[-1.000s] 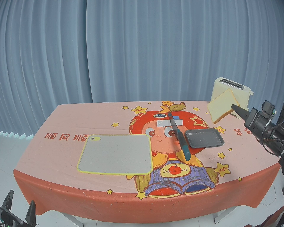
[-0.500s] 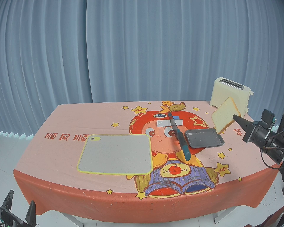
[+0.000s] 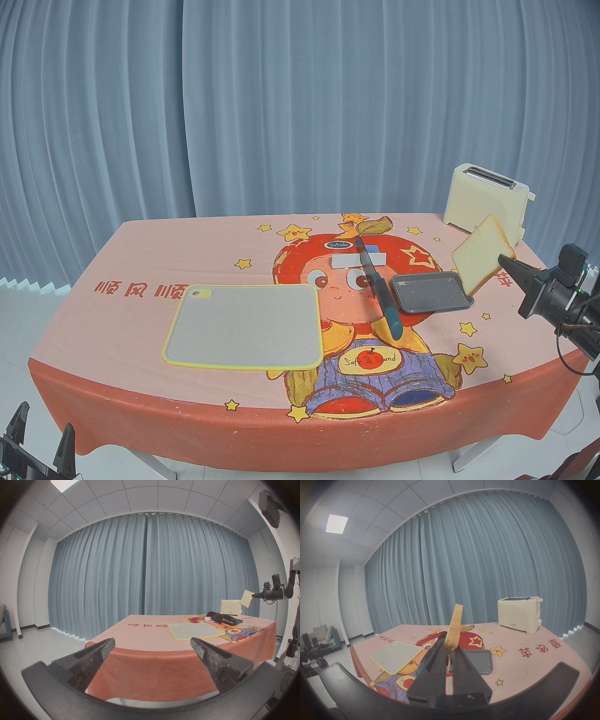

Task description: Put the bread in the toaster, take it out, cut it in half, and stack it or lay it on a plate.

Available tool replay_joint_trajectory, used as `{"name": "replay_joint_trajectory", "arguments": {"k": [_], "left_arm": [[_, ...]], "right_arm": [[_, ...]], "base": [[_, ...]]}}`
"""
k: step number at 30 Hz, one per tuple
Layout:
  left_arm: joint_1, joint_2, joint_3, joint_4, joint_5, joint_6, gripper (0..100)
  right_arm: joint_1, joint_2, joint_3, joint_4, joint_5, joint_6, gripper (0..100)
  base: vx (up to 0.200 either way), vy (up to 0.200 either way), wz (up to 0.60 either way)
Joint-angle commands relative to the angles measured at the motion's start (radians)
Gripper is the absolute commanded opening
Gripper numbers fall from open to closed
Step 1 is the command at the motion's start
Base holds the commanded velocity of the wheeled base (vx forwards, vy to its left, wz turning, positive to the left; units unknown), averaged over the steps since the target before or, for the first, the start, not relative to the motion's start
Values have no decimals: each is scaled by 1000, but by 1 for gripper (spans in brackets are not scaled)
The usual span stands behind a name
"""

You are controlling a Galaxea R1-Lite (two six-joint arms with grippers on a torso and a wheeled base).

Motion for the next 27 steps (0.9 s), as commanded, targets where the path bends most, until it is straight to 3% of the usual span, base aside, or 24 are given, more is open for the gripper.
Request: {"name": "replay_joint_trajectory", "arguments": {"k": [1, 24, 27], "left_arm": [[0, -16, 18, 1, 1, 0, 100], [0, -16, 18, 1, 1, 1, 100], [0, -16, 18, 1, 1, 1, 100]], "right_arm": [[1, -5, 15, 0, 1, -10, 0], [-7, -11, 17, -2, 1, -24, 0], [-7, -11, 17, -2, 1, -24, 0]], "base": [[0, 0, 0], [0, 0, 0], [0, -200, 0]]}}
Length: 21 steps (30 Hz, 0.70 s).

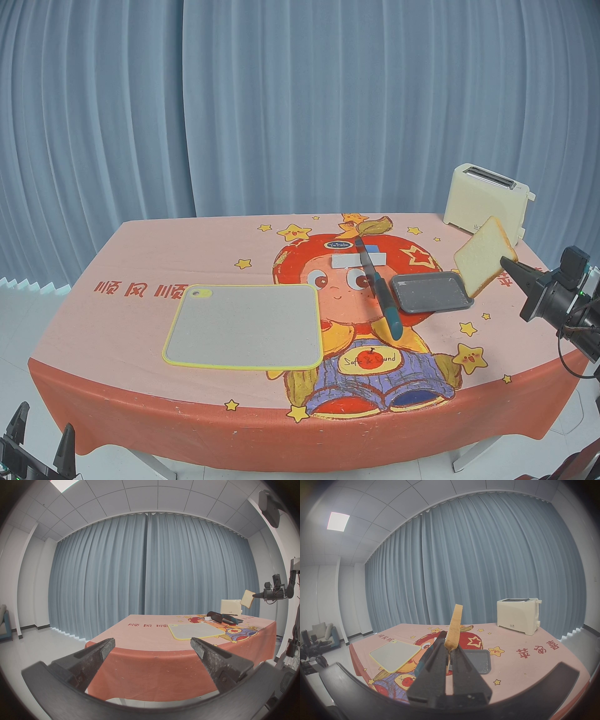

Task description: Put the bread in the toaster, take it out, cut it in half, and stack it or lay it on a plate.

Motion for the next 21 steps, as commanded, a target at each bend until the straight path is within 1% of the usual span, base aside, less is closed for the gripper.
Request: {"name": "replay_joint_trajectory", "arguments": {"k": [1, 21], "left_arm": [[0, -16, 18, -1, 0, 0, 100], [0, -16, 18, -1, 0, 0, 100]], "right_arm": [[1, 2, 1, 0, 0, -1, 0], [-7, 2, 1, 0, 0, -1, 0]], "base": [[0, -200, 0], [0, -200, 0]]}}
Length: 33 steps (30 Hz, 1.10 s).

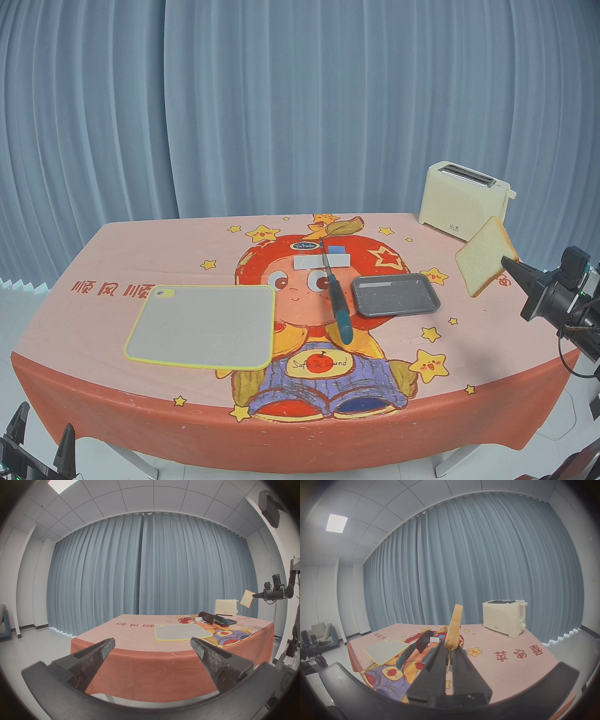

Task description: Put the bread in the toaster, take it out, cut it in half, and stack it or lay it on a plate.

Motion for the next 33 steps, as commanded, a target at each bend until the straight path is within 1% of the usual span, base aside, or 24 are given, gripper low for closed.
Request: {"name": "replay_joint_trajectory", "arguments": {"k": [1, 24, 33], "left_arm": [[0, -16, 18, 0, 1, 0, 100], [0, -16, 18, 0, 1, 0, 100], [0, -16, 18, 0, 1, 0, 100]], "right_arm": [[1, 2, 0, 0, 1, 0, 0], [1, 2, 1, 0, 1, 0, 0], [2, -1, 3, 0, 2, 0, 0]], "base": [[0, -200, 0], [0, -200, 0], [0, 0, 0]]}}
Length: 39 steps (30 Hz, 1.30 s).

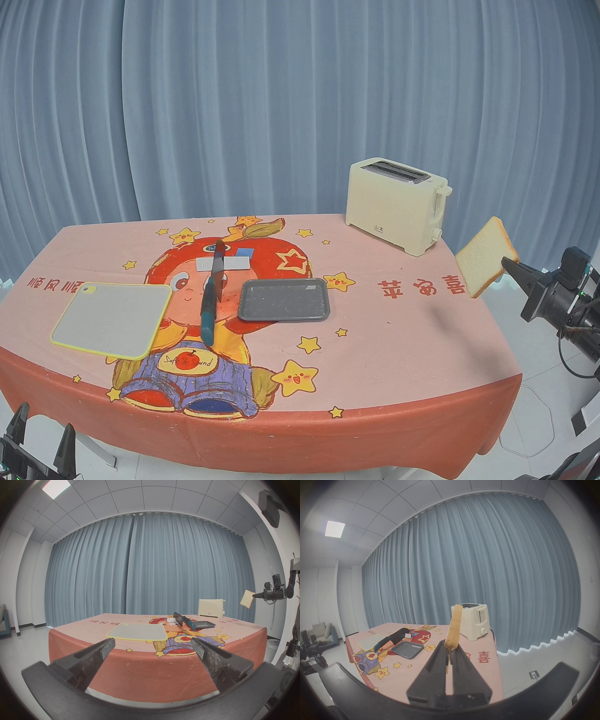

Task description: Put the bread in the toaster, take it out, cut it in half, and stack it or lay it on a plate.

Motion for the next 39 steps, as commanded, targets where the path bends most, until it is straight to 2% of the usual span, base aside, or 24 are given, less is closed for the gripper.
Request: {"name": "replay_joint_trajectory", "arguments": {"k": [1, 28, 35, 39], "left_arm": [[0, -16, 18, 0, 0, -1, 100], [0, -16, 18, 0, -1, -2, 100], [0, -16, 18, -2, -1, -1, 100], [0, -16, 18, 0, -1, -2, 100]], "right_arm": [[0, 0, 0, 0, -1, -2, 0], [3, -17, 8, 1, 3, -2, 0], [-1, -49, 66, -2, 7, 5, 0], [-1, -63, 67, -2, 10, 1, 0]], "base": [[0, 0, 0], [0, 0, 0], [0, 0, 0], [0, 0, 0]]}}
